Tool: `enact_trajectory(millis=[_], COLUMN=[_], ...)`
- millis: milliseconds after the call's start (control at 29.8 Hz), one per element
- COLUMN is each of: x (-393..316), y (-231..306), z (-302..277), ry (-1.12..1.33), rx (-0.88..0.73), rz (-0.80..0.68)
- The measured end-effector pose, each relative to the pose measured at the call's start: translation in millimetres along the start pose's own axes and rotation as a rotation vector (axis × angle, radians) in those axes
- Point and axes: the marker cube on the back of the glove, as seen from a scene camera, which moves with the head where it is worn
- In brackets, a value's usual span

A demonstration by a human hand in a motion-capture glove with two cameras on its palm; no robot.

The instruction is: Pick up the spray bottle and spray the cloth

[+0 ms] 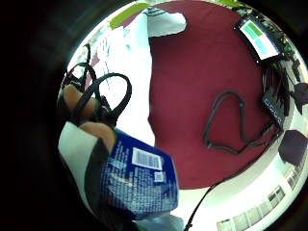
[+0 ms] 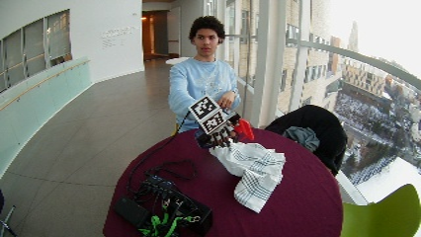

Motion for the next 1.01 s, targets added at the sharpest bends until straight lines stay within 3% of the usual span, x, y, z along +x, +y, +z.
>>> enact_trajectory(millis=[302, 637, 1006], x=[-33, -106, -179], y=[6, 19, 5], z=[1, 39, 121], ry=[-0.142, -0.357, -0.586], rx=[0.151, 0.397, 0.406], rz=[-0.135, -0.394, -0.548])
